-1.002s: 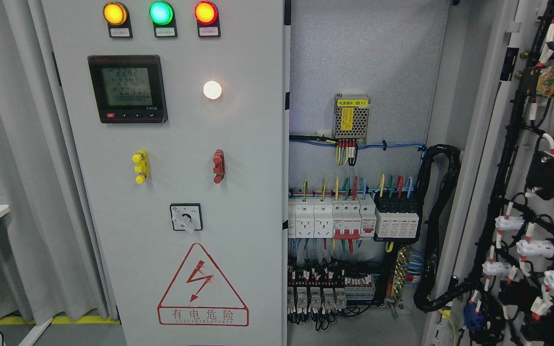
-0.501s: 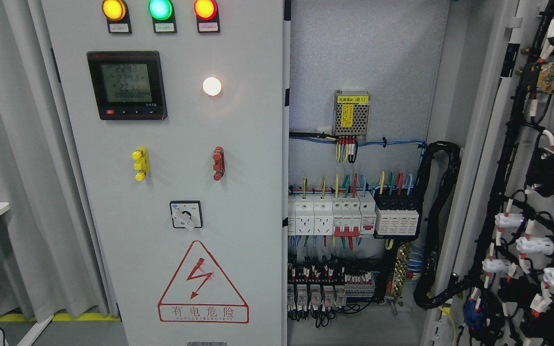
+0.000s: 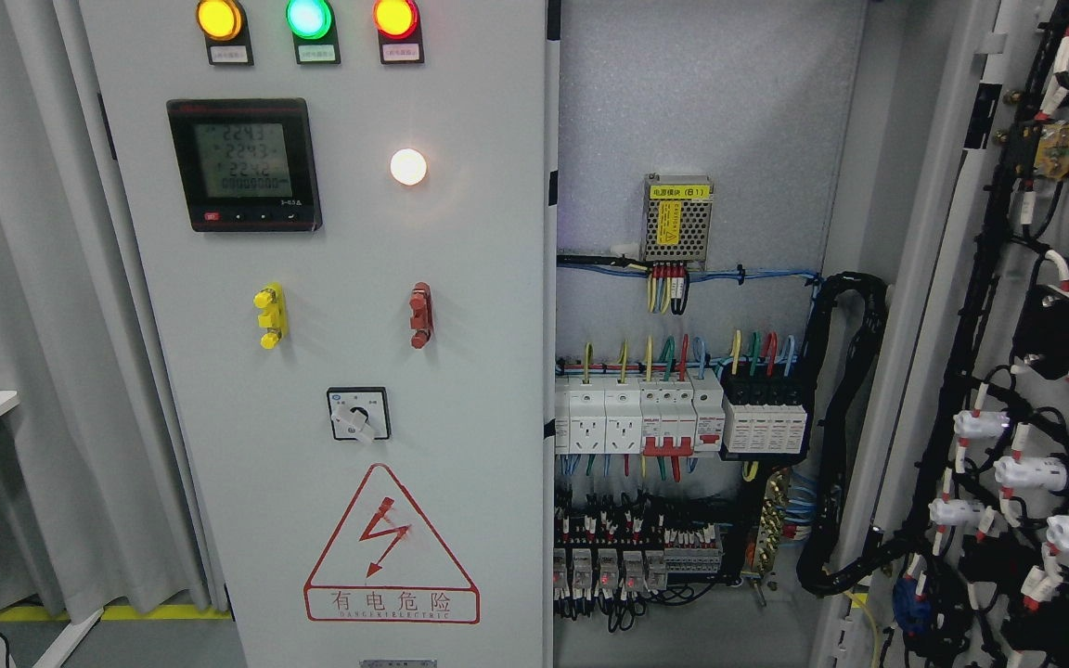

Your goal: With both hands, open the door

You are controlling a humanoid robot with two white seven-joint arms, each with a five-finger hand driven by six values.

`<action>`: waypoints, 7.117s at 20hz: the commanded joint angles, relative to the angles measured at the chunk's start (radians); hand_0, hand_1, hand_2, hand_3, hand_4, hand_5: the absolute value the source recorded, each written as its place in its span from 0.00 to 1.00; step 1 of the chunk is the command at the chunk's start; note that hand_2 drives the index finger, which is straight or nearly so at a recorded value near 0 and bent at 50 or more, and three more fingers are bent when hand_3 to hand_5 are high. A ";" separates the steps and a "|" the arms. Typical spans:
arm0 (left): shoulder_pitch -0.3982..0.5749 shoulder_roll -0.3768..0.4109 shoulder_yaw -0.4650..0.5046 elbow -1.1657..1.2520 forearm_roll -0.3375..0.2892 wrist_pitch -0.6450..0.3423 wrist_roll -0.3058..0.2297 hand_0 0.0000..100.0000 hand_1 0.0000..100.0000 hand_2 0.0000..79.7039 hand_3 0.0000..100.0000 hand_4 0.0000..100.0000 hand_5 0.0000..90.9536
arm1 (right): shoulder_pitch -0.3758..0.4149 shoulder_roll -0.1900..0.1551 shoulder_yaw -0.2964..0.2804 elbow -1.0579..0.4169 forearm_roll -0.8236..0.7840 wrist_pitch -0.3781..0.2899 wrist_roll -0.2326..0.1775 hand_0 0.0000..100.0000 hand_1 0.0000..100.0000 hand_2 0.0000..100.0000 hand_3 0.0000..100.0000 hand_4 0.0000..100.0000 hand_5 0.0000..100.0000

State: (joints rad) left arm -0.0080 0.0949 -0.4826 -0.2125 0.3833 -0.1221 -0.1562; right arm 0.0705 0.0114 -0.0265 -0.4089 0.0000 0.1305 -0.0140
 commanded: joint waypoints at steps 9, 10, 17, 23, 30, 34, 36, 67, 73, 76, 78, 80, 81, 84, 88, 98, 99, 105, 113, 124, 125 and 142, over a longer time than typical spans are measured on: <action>-0.020 -0.095 0.133 0.312 -0.006 0.015 -0.003 0.30 0.00 0.04 0.03 0.04 0.00 | 0.278 -0.057 0.247 -1.304 -0.006 -0.006 -0.009 0.22 0.00 0.00 0.00 0.00 0.00; -0.020 -0.095 0.133 0.312 -0.004 0.015 -0.005 0.30 0.00 0.04 0.03 0.04 0.00 | 0.279 -0.057 0.263 -1.374 -0.006 -0.008 -0.010 0.22 0.00 0.00 0.00 0.00 0.00; -0.024 -0.095 0.133 0.312 -0.004 0.015 -0.006 0.30 0.00 0.04 0.03 0.03 0.00 | 0.272 -0.050 0.280 -1.588 -0.008 -0.127 -0.007 0.22 0.00 0.00 0.00 0.00 0.00; -0.027 -0.095 0.133 0.312 -0.004 0.015 -0.005 0.30 0.00 0.04 0.03 0.04 0.00 | 0.198 -0.038 0.280 -1.605 -0.008 -0.291 -0.004 0.22 0.00 0.00 0.00 0.00 0.00; -0.029 -0.095 0.133 0.312 -0.001 0.015 -0.005 0.30 0.00 0.03 0.03 0.04 0.00 | 0.019 -0.021 0.269 -1.605 -0.005 -0.348 -0.006 0.22 0.00 0.00 0.00 0.00 0.00; -0.029 -0.095 0.133 0.311 -0.001 0.015 -0.005 0.30 0.00 0.04 0.03 0.04 0.00 | -0.119 -0.011 0.243 -1.585 -0.002 -0.307 -0.009 0.22 0.00 0.00 0.00 0.00 0.00; -0.029 -0.095 0.131 0.311 -0.004 0.015 -0.005 0.30 0.00 0.04 0.03 0.04 0.00 | -0.198 -0.011 0.240 -1.547 -0.008 -0.266 -0.009 0.22 0.00 0.00 0.00 0.00 0.00; -0.032 -0.095 0.131 0.306 -0.001 0.010 -0.005 0.30 0.00 0.04 0.03 0.04 0.00 | -0.811 -0.011 0.303 -1.059 -0.339 0.044 0.015 0.22 0.00 0.00 0.00 0.00 0.00; -0.033 -0.095 0.131 0.306 -0.001 0.012 -0.003 0.30 0.00 0.04 0.03 0.03 0.00 | -0.865 -0.011 0.324 -1.009 -0.341 0.070 0.054 0.22 0.00 0.00 0.00 0.00 0.00; -0.033 -0.095 0.131 0.306 -0.001 0.010 -0.003 0.30 0.00 0.04 0.03 0.04 0.00 | -0.870 -0.011 0.324 -0.990 -0.342 0.093 0.059 0.22 0.00 0.00 0.00 0.00 0.00; -0.033 -0.095 0.133 0.306 -0.001 0.012 -0.003 0.30 0.00 0.04 0.03 0.04 0.00 | -0.882 -0.011 0.327 -0.990 -0.368 0.127 0.086 0.22 0.00 0.00 0.00 0.00 0.00; -0.033 -0.095 0.133 0.306 0.000 0.012 -0.003 0.30 0.00 0.04 0.03 0.04 0.00 | -0.903 -0.011 0.327 -0.989 -0.420 0.150 0.103 0.22 0.00 0.00 0.00 0.00 0.00; -0.033 -0.095 0.133 0.306 0.000 0.012 -0.003 0.29 0.00 0.04 0.03 0.04 0.00 | -0.910 -0.011 0.327 -0.989 -0.423 0.153 0.103 0.22 0.00 0.00 0.00 0.00 0.00; -0.033 -0.095 0.133 0.303 0.000 0.012 -0.003 0.29 0.00 0.04 0.03 0.04 0.00 | -0.911 -0.011 0.327 -0.989 -0.423 0.153 0.105 0.22 0.00 0.00 0.00 0.00 0.00; -0.033 -0.095 0.133 0.303 -0.001 0.012 -0.005 0.30 0.00 0.04 0.03 0.03 0.00 | -0.913 -0.011 0.330 -0.990 -0.420 0.152 0.106 0.22 0.00 0.00 0.00 0.00 0.00; -0.033 -0.095 0.131 0.303 -0.008 0.010 -0.003 0.29 0.00 0.04 0.03 0.04 0.00 | -0.928 -0.011 0.324 -0.996 -0.426 0.143 0.154 0.22 0.00 0.00 0.00 0.00 0.00; -0.033 -0.095 0.131 0.303 -0.008 0.009 -0.003 0.30 0.00 0.04 0.03 0.04 0.00 | -0.927 -0.011 0.321 -0.999 -0.426 0.137 0.167 0.22 0.00 0.00 0.00 0.00 0.00; -0.033 -0.095 0.131 0.303 -0.008 0.009 -0.003 0.30 0.00 0.04 0.03 0.04 0.00 | -0.920 -0.011 0.300 -0.996 -0.426 0.104 0.227 0.22 0.00 0.00 0.00 0.00 0.00; -0.033 -0.095 0.131 0.303 -0.008 0.007 0.000 0.30 0.00 0.04 0.03 0.04 0.00 | -0.917 -0.011 0.274 -0.989 -0.430 0.103 0.261 0.22 0.00 0.00 0.00 0.00 0.00; -0.033 -0.095 0.131 0.303 -0.008 0.006 0.000 0.30 0.00 0.04 0.03 0.04 0.00 | -0.916 -0.025 0.275 -0.982 -0.488 0.106 0.298 0.22 0.00 0.00 0.00 0.00 0.00; -0.033 -0.095 0.131 0.303 -0.008 0.006 0.000 0.30 0.00 0.04 0.03 0.04 0.00 | -0.917 -0.025 0.273 -0.979 -0.489 0.106 0.298 0.22 0.00 0.00 0.00 0.00 0.00; -0.033 -0.095 0.133 0.303 -0.008 0.006 0.001 0.30 0.00 0.04 0.03 0.03 0.00 | -0.907 -0.030 0.238 -0.970 -0.497 0.090 0.361 0.22 0.00 0.00 0.00 0.00 0.00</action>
State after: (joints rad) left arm -0.0414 0.0000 -0.3509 0.0905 0.3758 -0.1164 -0.1552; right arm -0.8404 0.0000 0.2369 -1.3846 -0.4951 0.2230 0.3285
